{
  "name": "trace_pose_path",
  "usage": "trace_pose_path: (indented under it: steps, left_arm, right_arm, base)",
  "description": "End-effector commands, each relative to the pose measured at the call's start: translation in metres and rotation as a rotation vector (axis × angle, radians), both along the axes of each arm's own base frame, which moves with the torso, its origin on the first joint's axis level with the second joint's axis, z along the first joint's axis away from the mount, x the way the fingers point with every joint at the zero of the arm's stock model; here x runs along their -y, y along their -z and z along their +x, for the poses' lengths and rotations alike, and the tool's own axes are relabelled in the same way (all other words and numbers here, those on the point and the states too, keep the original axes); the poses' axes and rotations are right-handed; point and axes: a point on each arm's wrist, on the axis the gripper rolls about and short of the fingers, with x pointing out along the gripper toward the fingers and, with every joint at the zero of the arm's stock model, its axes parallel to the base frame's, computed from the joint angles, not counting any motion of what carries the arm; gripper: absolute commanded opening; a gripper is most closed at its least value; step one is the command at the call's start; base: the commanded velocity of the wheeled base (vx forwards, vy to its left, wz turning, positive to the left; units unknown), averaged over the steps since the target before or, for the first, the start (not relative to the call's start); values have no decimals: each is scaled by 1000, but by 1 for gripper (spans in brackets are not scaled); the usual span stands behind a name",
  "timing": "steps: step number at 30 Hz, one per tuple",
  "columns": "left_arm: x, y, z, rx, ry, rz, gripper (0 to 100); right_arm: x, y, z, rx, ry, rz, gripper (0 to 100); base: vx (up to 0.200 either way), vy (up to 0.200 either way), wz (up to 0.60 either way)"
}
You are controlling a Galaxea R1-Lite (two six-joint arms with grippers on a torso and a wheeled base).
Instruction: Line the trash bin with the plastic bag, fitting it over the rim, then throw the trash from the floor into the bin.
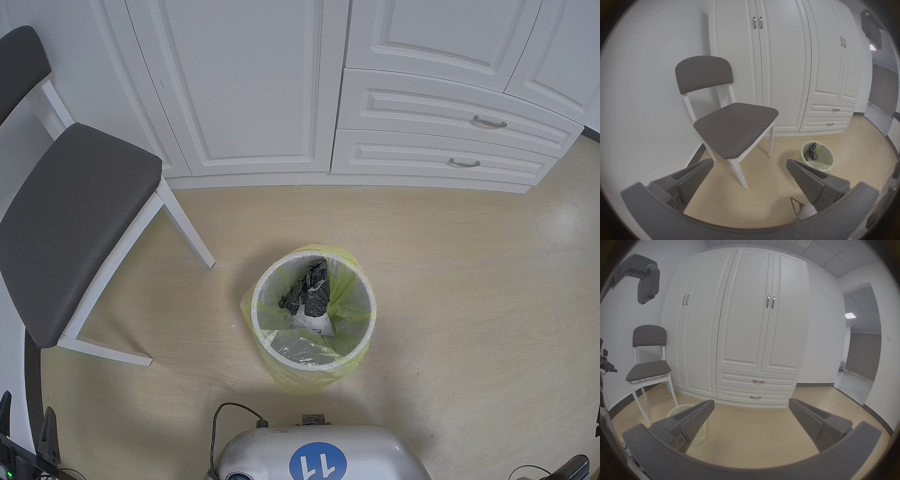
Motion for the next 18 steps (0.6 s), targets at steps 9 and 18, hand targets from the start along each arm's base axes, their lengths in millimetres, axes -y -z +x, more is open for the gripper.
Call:
trace_pose_path:
  steps: [9,18]
  left_arm:
    - [0,6,0,-19,14,22,100]
    - [2,7,1,-23,102,17,100]
  right_arm:
    - [0,6,1,-12,0,0,100]
    - [0,6,1,-15,-1,2,100]
  base:
    - [0,0,0]
    - [0,0,0]
